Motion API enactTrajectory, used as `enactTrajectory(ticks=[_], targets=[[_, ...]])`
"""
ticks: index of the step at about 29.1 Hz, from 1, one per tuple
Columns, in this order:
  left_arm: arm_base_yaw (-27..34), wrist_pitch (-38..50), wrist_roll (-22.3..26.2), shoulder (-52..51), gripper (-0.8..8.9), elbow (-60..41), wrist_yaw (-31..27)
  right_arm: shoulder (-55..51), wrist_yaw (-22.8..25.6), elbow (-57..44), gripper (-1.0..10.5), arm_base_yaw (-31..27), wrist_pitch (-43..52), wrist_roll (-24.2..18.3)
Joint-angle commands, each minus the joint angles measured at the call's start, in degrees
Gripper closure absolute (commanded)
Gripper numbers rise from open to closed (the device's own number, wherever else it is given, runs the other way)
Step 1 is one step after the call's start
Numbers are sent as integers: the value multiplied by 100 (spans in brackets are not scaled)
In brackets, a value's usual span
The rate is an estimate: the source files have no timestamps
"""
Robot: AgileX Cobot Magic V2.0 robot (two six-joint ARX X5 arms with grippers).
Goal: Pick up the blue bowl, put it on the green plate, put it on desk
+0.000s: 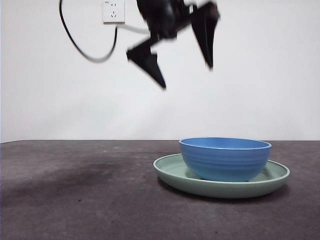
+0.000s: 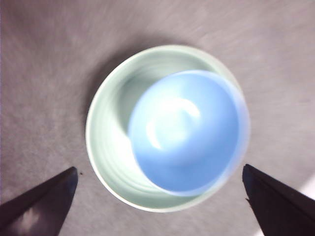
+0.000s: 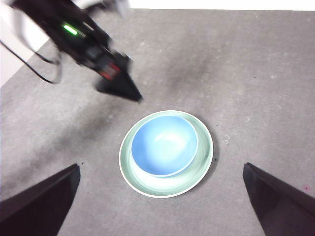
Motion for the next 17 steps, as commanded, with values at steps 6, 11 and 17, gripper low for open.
enactTrajectory(ticks=[6, 11, 17], targets=[[-317, -238, 203, -1604, 188, -190, 11, 17, 15, 105, 261, 20, 31, -42], [-492, -240, 323, -2879, 188, -1246, 11, 17, 22, 103, 261, 20, -20, -39], [-660, -225, 450, -4599, 188, -3178, 4, 28, 24, 83, 261, 17, -52, -7]])
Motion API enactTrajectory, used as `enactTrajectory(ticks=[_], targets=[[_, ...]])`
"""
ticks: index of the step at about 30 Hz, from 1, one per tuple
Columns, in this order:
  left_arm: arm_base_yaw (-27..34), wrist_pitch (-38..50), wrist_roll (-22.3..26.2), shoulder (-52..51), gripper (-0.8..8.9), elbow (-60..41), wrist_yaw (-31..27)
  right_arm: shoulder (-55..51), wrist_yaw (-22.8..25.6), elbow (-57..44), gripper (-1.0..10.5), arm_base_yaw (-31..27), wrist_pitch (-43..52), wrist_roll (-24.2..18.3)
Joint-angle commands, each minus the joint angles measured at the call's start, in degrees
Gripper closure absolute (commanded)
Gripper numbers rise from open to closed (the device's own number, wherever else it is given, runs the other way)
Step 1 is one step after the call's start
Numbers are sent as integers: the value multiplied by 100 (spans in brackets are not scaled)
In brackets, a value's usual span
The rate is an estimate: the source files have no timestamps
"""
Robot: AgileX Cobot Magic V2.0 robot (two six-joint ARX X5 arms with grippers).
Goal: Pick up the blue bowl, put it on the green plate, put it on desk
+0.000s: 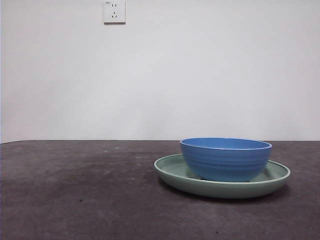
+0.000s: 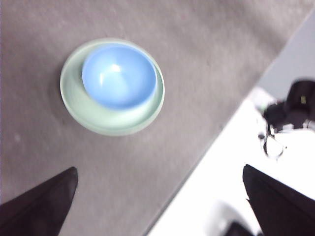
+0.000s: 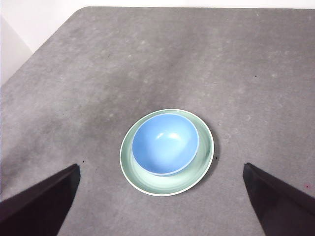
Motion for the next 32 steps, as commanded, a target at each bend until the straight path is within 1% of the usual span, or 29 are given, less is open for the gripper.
enactTrajectory(ticks=[1, 4, 6, 9, 12, 14, 18, 20, 23, 32], targets=[[-61, -208, 61, -459, 188, -518, -9, 31, 24, 68, 261, 20, -22, -11], [-61, 57, -136, -1115, 188, -1239, -9, 98, 15, -50, 261, 20, -157, -35], [-61, 382, -282, -1576, 188, -1738, -9, 105, -11, -260, 261, 20, -232, -37], [-61, 846, -310, -2199, 188, -2422, -13, 98, -76, -710, 262, 26, -181, -33], [-61, 1250, -551, -2747, 188, -3036, -13, 98, -203, -1198, 262, 26, -140, 31], [-61, 1421, -614, -3032, 188, -3357, -42, 105, -236, -1508, 262, 39, -15, 68], [-61, 1707, -734, -3526, 188, -3932, -540, 133, -234, -2087, 262, 68, 472, 232], [-61, 1703, -754, -3679, 188, -4092, -695, 212, -234, -2245, 262, 68, 682, 323], [-61, 1626, -870, -3845, 188, -4168, -702, 487, -160, -2302, 262, 63, 890, 337], [-61, 1615, -879, -4411, 188, -4166, -702, 1766, -122, -2302, 262, 61, 1491, 310]])
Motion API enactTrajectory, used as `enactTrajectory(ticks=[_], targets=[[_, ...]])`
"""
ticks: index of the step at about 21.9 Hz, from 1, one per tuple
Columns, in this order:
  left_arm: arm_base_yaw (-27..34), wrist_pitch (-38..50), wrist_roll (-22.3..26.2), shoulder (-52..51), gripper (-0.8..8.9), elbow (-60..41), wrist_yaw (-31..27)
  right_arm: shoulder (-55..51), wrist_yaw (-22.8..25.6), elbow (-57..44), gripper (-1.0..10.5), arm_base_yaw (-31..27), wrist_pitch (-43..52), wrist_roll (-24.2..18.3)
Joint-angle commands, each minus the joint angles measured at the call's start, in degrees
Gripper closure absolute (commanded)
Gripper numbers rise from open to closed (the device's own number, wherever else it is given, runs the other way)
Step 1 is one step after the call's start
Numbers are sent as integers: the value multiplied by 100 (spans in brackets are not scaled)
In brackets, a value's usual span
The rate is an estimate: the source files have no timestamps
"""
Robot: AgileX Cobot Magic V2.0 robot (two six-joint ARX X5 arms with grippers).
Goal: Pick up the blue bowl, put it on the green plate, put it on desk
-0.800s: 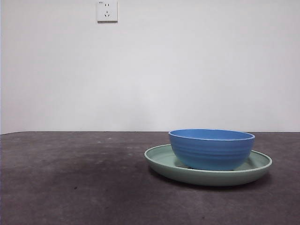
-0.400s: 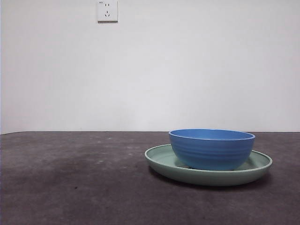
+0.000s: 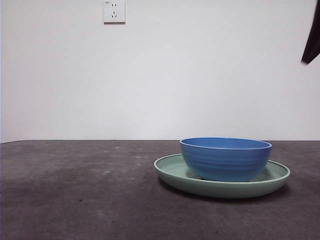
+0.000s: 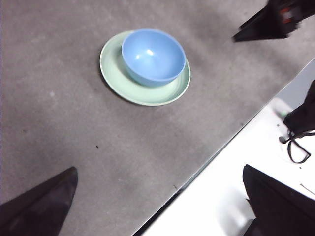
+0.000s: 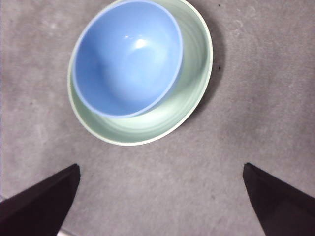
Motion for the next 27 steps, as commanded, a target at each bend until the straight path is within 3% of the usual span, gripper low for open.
enactTrajectory(ticks=[1, 8, 22, 25, 27], targets=[[-61, 59, -22, -114, 188, 57, -7, 446, 26, 35, 262, 15, 205, -22], [-61, 28, -15, -422, 188, 57, -7, 1366, 544, 35, 263, 11, 511, -140], [-61, -77, 9, -470, 188, 57, -13, 3025, 835, 35, 264, 11, 1902, -175], [-61, -74, 9, -470, 188, 57, -13, 3204, 730, 37, 406, 11, 2096, -175], [-61, -74, 9, -470, 188, 57, -13, 3274, 555, 37, 410, 11, 2177, -173]])
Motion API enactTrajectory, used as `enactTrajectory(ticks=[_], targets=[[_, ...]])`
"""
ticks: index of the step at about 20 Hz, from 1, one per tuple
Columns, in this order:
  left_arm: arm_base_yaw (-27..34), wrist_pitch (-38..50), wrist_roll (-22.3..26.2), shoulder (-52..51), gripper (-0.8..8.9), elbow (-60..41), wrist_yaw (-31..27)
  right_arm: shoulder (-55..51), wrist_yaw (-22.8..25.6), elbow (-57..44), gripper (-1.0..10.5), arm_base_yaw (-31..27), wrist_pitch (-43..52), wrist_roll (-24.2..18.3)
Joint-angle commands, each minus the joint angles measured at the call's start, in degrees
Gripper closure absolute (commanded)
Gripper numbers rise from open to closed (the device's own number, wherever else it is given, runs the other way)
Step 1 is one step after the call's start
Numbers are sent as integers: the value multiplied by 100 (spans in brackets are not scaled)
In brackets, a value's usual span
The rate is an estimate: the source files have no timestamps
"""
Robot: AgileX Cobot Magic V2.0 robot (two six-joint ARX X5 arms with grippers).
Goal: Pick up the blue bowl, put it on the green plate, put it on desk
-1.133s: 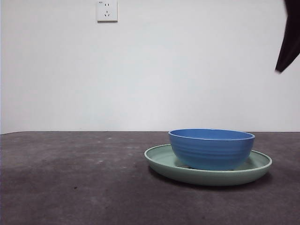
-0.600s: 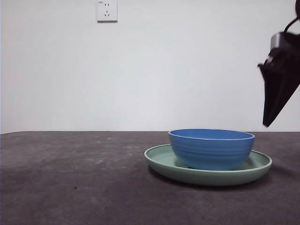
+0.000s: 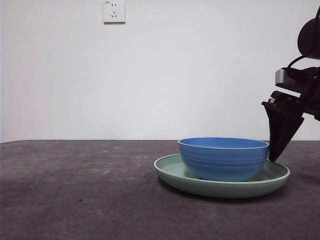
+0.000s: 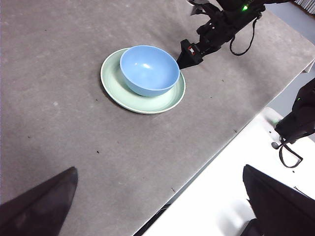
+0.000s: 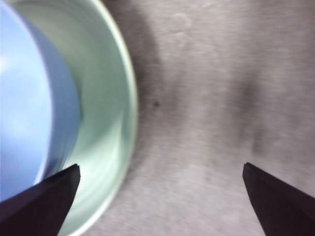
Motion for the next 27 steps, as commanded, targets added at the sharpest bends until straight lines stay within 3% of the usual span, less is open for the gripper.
enactTrajectory(ticks=[1, 5, 8, 17, 27], targets=[[-61, 57, 7, 20, 188, 57, 0, 157, -57, 37, 411, 17, 105, -59], [-61, 57, 7, 20, 188, 57, 0, 275, -72, 37, 573, 17, 186, -55], [-61, 57, 7, 20, 188, 57, 0, 284, -369, 37, 580, 28, 437, 11], [-61, 55, -11, 20, 188, 57, 0, 713, -605, 37, 646, 66, 658, 94], [-61, 52, -22, 20, 188, 57, 2, 970, -658, 37, 940, 149, 721, 109]])
